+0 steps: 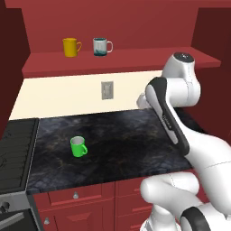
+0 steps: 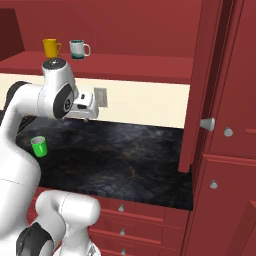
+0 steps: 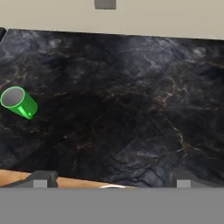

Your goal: Pick the mug on the counter and place it in the cabinet with the handle facing the right, like the mugs already inside.

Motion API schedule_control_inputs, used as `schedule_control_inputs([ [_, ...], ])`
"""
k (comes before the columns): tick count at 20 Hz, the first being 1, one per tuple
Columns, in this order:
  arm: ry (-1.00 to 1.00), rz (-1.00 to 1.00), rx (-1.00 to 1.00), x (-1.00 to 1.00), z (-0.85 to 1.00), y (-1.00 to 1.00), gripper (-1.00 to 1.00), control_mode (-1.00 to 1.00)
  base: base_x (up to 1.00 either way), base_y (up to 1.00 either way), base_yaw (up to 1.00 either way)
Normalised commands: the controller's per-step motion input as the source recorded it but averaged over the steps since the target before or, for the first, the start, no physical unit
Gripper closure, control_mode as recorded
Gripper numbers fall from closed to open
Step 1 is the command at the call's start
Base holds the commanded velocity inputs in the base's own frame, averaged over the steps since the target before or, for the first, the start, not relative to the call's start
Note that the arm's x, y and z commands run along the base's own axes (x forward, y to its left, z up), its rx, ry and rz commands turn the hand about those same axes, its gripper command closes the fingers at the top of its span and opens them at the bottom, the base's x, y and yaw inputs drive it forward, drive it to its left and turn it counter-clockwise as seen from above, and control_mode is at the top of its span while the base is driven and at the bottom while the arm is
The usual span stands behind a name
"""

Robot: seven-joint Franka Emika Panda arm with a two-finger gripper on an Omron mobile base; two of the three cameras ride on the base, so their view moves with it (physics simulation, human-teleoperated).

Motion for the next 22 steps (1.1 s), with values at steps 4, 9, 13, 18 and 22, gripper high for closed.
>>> schedule_control_inputs([
  [4,-0.10,0.06,0.00,-0.40,-0.01,0.32,-1.00,-1.00,0.00,0.00,0.00],
  [9,-0.08,0.06,0.00,-0.30,-0.03,0.31,-1.00,-1.00,0.00,0.00,0.00],
  [13,-0.08,0.06,0.00,-0.25,-0.02,0.27,-1.00,-1.00,0.00,0.00,0.00],
  [18,-0.12,0.07,0.00,-0.30,0.00,0.20,-1.00,-1.00,0.00,0.00,0.00],
  [22,-0.13,0.08,0.00,-0.29,0.00,0.20,-1.00,-1.00,0.00,0.00,0.00],
])
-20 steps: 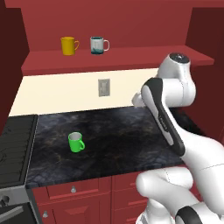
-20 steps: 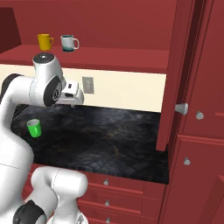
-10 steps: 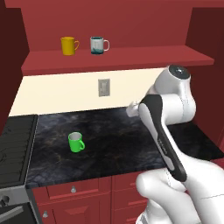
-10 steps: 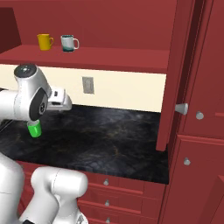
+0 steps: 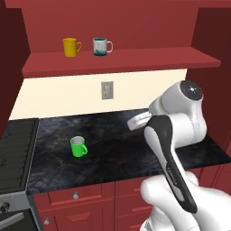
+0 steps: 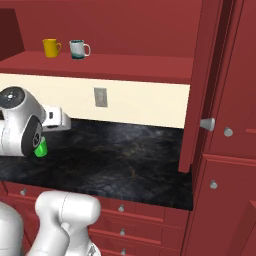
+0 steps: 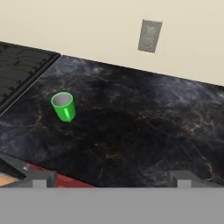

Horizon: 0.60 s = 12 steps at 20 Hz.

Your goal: Pick the mug on the counter and place it in the cabinet with the handle facing the right, like the mugs already inside.

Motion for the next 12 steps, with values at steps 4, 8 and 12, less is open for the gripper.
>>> schedule_control_inputs([
  [4,-0.13,0.10,0.00,-0.24,0.00,0.13,-1.00,-1.00,0.00,0.00,0.00],
  [8,-0.14,0.11,0.00,-0.30,0.00,0.12,-1.00,-1.00,0.00,0.00,0.00],
  [12,-0.06,0.10,0.00,-0.20,0.00,0.17,-1.00,-1.00,0.00,0.00,0.00],
])
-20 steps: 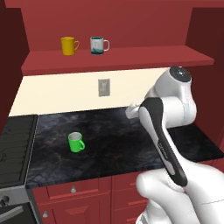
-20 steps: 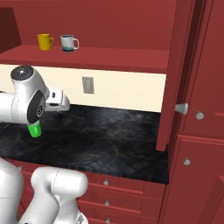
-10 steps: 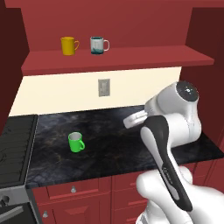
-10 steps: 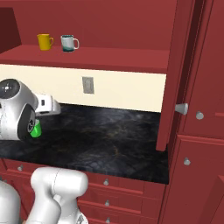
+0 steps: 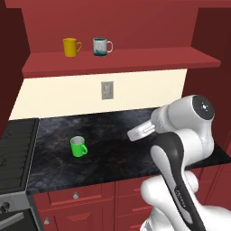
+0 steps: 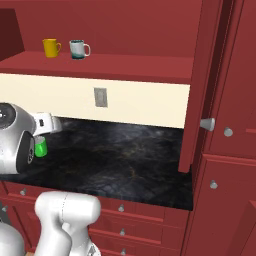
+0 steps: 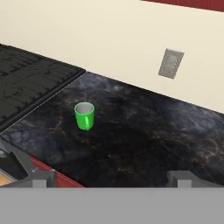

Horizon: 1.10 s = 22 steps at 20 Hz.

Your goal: Pick the mug on the counter and place it in the cabinet with the handle facing the right, like the mugs already inside.

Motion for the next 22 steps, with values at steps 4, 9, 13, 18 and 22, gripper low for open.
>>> schedule_control_inputs([
  [4,-0.06,0.09,0.00,-0.16,0.00,0.07,-1.00,-1.00,0.00,0.00,0.00],
  [9,-0.09,0.08,0.00,-0.26,-0.01,0.00,-1.00,-1.00,0.00,0.00,0.00],
  [13,-0.02,0.06,0.03,-0.20,-0.09,0.05,-1.00,-1.00,0.00,0.00,0.00],
  [18,0.00,0.06,0.05,-0.03,-0.20,0.14,-1.00,-1.00,0.00,0.00,0.00],
  [22,-0.01,0.04,0.03,0.00,-0.25,0.06,-1.00,-1.00,0.00,0.00,0.00],
])
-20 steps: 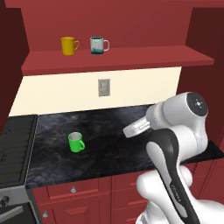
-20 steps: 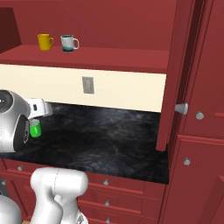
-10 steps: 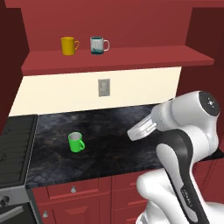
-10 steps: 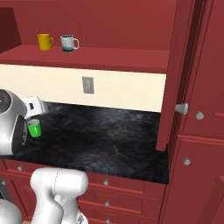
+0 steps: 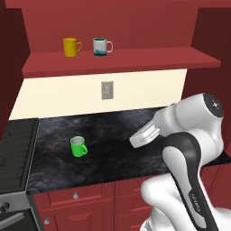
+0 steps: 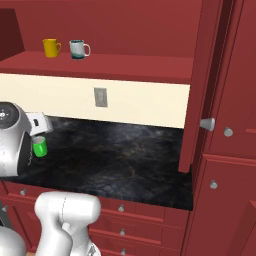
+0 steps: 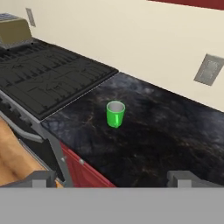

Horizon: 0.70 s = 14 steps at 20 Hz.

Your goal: Pick the mug on the counter and place it in the cabinet with the handle facing the right, like the mugs already inside.

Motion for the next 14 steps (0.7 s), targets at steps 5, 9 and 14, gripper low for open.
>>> schedule_control_inputs([
  [5,0.00,0.03,0.01,0.00,-0.22,0.04,-1.00,-1.00,0.00,0.00,0.00],
  [9,-0.02,0.01,0.00,0.00,-0.28,0.12,-1.00,-1.00,0.00,0.00,0.00],
  [14,-0.06,0.00,0.01,0.00,-0.25,0.10,-1.00,-1.00,0.00,0.00,0.00],
])
